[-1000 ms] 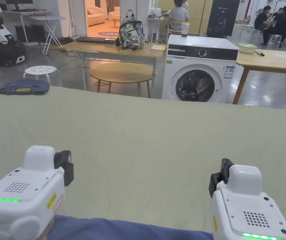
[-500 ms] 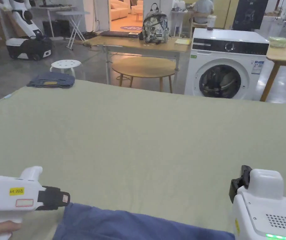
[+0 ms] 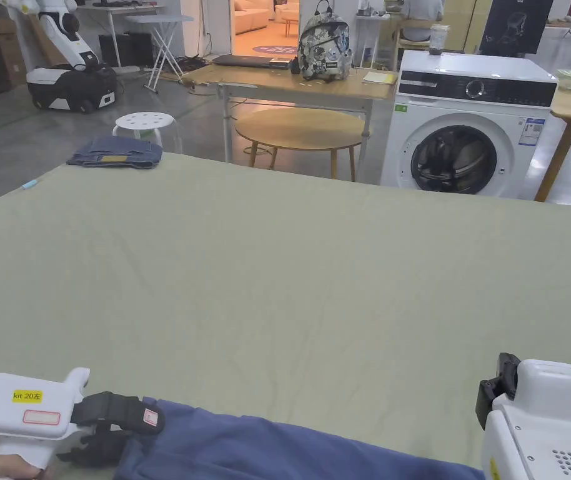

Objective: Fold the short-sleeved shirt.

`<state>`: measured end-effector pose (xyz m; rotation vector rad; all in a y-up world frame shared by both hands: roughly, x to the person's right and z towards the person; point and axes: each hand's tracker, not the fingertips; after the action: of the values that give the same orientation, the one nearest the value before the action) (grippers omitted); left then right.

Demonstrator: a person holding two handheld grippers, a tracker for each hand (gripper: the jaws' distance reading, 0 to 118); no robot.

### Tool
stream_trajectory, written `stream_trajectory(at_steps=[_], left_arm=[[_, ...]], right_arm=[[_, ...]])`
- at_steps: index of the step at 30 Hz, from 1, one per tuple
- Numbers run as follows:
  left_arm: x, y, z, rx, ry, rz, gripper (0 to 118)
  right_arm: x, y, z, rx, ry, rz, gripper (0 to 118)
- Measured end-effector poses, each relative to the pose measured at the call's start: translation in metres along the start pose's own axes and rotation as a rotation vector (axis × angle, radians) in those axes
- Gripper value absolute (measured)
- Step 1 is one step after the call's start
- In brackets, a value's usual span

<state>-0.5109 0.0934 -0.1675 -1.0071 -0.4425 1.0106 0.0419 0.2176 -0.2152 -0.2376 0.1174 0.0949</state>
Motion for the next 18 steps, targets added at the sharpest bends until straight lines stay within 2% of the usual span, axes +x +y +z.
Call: stream_trajectory(at_steps=[2,5,8,9,11,14,18], left_arm=[[-0.002,-0.008,-0.016,-0.027,-0.043,0.004,87],[0.000,-0.013,-0.032,-0.002,-0.033,-0.014,67],[-0.007,-0.014,-0.040,0.072,-0.003,0.069,21],[0.008,-0.021,-0.039,0.083,0.022,0.090,15],[0.017,-0.024,-0.039,0.104,-0.012,0.087,13],[0.024,-0.020,-0.034,0.112,0.057,0.029,7],[0.032,-0.014,-0.026,0.119,0.115,-0.048,5]], right_arm=[[0.000,-0.002,-0.001,-0.007,0.002,-0.002,0],[-0.001,-0.003,0.000,-0.018,0.006,-0.004,0],[-0.001,-0.004,0.000,-0.025,0.012,-0.002,0],[-0.001,-0.004,0.000,-0.025,0.014,0.000,0],[-0.001,-0.004,0.001,-0.026,0.015,0.002,0],[0.001,-0.004,0.004,-0.024,0.011,-0.003,0],[0.004,-0.005,0.005,-0.029,0.009,-0.006,0]])
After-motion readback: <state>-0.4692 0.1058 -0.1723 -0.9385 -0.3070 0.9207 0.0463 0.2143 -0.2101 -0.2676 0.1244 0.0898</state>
